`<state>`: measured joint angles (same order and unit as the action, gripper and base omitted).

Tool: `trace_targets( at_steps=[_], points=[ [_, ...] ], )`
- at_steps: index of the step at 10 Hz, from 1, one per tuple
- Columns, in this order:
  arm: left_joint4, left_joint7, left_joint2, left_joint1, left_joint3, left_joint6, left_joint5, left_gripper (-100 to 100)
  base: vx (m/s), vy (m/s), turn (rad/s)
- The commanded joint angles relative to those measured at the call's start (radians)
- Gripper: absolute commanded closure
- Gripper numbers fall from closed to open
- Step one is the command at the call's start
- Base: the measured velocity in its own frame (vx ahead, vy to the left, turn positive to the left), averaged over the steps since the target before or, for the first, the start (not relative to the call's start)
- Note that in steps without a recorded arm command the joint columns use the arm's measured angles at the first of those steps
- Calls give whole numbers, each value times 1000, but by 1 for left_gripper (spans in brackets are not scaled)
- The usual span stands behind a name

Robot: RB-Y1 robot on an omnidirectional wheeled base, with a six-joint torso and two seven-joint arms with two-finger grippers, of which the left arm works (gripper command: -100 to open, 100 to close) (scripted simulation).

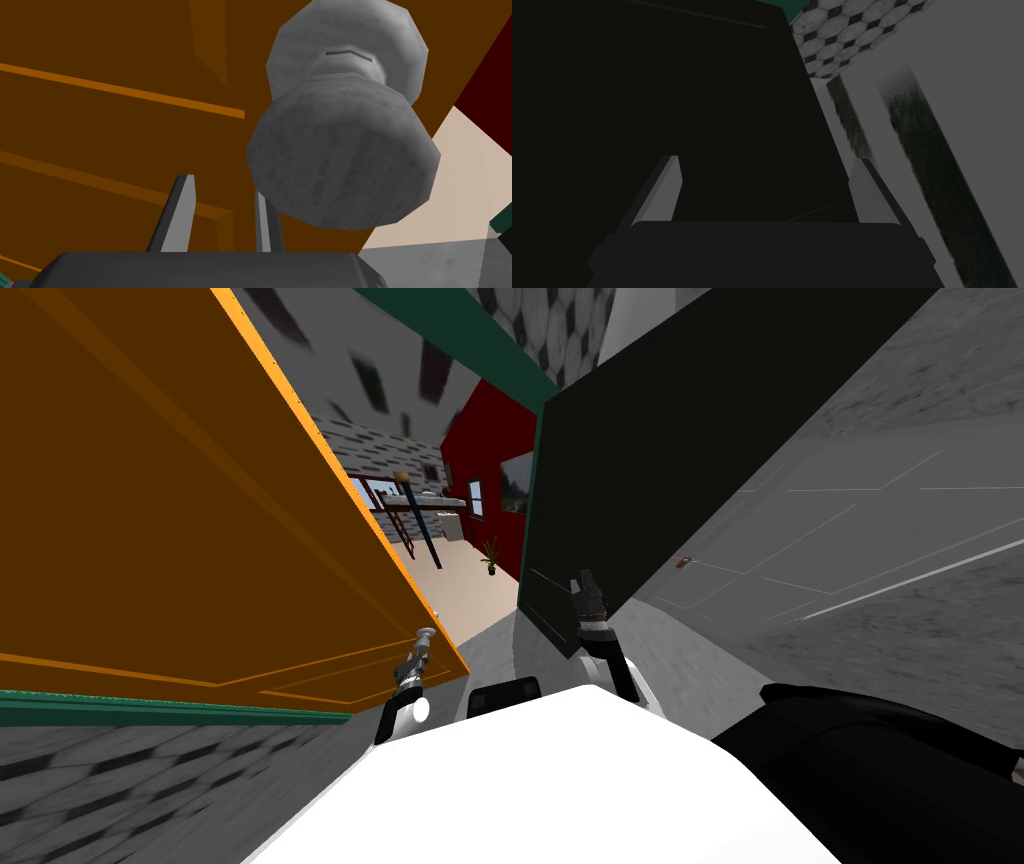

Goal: Pull the door open

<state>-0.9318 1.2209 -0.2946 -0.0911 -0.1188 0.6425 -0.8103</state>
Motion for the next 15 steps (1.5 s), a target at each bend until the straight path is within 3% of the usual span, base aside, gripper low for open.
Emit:
trace_targets(
  at_steps=[1, 2, 4, 5, 6, 11, 12, 15],
  points=[
    [-44, -11, 8, 3, -2, -4, 2, -100, 0, 0, 0],
    [-55, -17, 1, 15, 8, -37, -7, -100, -5, -18, 42],
    [-55, -17, 1, 15, 8, -37, -7, -100, -6, -20, 4],
    [-28, -16, -5, 4, 16, -45, -11, -100, 8, 24, 37],
    [-28, -16, -5, 4, 16, -45, -11, 100, 8, 15, -13],
    [-28, -16, -5, 4, 16, -45, -11, 100, -3, -3, 3],
    [-25, 2, -8, -15, -6, -12, 1, -100, -98, 62, -161],
    [-29, 27, -8, -32, -41, 41, 22, -100, -163, 78, -137]
  ],
)
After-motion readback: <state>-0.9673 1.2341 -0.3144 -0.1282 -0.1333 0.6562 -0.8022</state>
